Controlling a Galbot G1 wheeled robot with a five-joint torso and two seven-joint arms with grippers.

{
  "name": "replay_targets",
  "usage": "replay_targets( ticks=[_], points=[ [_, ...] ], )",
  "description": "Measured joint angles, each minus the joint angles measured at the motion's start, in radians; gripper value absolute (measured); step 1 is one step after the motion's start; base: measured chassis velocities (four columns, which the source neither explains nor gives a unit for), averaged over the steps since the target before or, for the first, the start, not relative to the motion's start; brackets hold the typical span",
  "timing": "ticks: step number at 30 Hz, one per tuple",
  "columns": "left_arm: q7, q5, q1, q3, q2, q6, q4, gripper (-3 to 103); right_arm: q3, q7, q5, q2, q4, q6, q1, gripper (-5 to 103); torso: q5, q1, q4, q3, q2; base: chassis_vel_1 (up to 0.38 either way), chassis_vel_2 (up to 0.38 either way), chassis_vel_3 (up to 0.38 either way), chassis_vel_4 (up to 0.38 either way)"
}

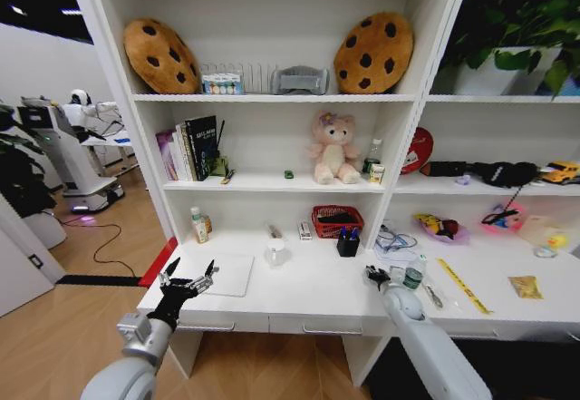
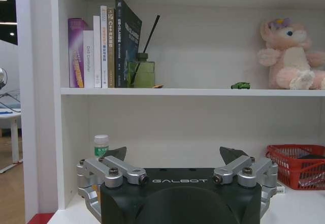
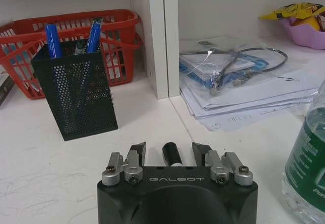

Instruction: Organize the objects on the table.

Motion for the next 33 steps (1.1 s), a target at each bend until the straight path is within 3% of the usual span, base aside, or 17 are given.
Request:
replay_targets(
  ticks=[8,12,13,15,16,24,33],
  points=[
    [0.0,0.0,0.0,0.0,0.0,0.0,0.0,100,-0.006,0.032,0.016,-0.012,-0.003,-0.027,0.022,52,0.0001,0.0,0.0,0.0,0.0,0.0,0.0,0.0,0.0],
    [0.0,0.0,0.0,0.0,0.0,0.0,0.0,100,-0.005,0.045,0.033,-0.032,0.013,-0.081,0.028,61,0.0,0.0,-0.0001,0.0,0.0,0.0,0.0,0.0,0.0],
    [0.0,0.0,0.0,0.0,0.0,0.0,0.0,100,-0.003,0.046,0.039,-0.038,0.02,-0.105,0.031,71,0.0,0.0,-0.0001,0.0,0.0,0.0,0.0,0.0,0.0],
    [0.0,0.0,0.0,0.0,0.0,0.0,0.0,100,-0.003,0.046,0.044,-0.042,0.022,-0.118,0.035,71,0.0,0.0,-0.0001,0.0,0.0,0.0,0.0,0.0,0.0],
    [0.0,0.0,0.0,0.0,0.0,0.0,0.0,100,-0.002,0.036,0.066,-0.047,0.022,-0.153,0.049,78,0.0,0.0,-0.0001,0.0,0.0,0.0,0.0,0.0,0.0],
    [0.0,0.0,0.0,0.0,0.0,0.0,0.0,100,-0.008,0.042,0.12,-0.052,0.019,-0.251,0.089,83,0.0,0.0,0.0,0.0,0.0,0.0,0.0,0.0,0.0],
    [0.0,0.0,0.0,0.0,0.0,0.0,0.0,100,-0.014,0.073,0.123,-0.044,0.002,-0.262,0.097,79,0.0,0.0,-0.0001,0.0,0.0,0.0,0.0,0.0,0.0]
  ],
)
